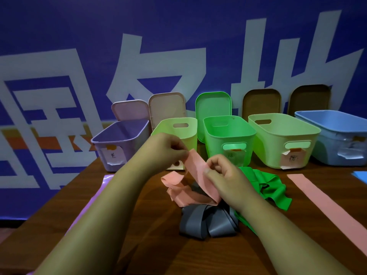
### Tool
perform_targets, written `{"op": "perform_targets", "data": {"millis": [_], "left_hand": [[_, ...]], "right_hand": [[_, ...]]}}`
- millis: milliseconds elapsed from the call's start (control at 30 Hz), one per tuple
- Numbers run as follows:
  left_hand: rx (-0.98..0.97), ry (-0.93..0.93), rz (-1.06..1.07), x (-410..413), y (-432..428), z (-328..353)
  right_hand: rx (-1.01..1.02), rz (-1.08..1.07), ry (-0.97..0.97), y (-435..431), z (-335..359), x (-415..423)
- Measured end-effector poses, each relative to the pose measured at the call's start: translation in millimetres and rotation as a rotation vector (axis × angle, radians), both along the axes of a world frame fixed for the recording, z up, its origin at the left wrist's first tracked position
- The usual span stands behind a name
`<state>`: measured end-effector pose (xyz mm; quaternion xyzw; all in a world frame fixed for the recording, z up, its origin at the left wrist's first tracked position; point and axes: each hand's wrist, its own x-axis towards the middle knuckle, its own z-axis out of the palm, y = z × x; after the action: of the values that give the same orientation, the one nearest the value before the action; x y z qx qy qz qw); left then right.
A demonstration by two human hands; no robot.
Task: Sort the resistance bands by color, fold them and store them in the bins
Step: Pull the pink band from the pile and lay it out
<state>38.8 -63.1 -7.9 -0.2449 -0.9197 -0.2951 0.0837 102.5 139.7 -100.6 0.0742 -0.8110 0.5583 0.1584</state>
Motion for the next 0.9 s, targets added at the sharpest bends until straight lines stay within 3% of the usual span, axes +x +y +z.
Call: {"op": "perform_targets", "data": {"millis": [267, 433, 800, 900], "left_hand": [[-0.076, 0.571, -0.026, 4, 12, 71], [-0.147, 0.692, -0.043, 4, 22, 115], [-0.211, 0.813, -0.022, 12, 37, 186], [-0.21, 0.809, -0.01, 12, 42, 195]], "right_hand": [[-0.264, -0.014, -0.074, -1, 0, -5], [-0.297, -0.019, -0.07, -5, -3, -7], [-0.078, -0.025, -0.208, -12, 48, -7], [-0.159, -0.037, -0.212, -6, 57, -7]]}}
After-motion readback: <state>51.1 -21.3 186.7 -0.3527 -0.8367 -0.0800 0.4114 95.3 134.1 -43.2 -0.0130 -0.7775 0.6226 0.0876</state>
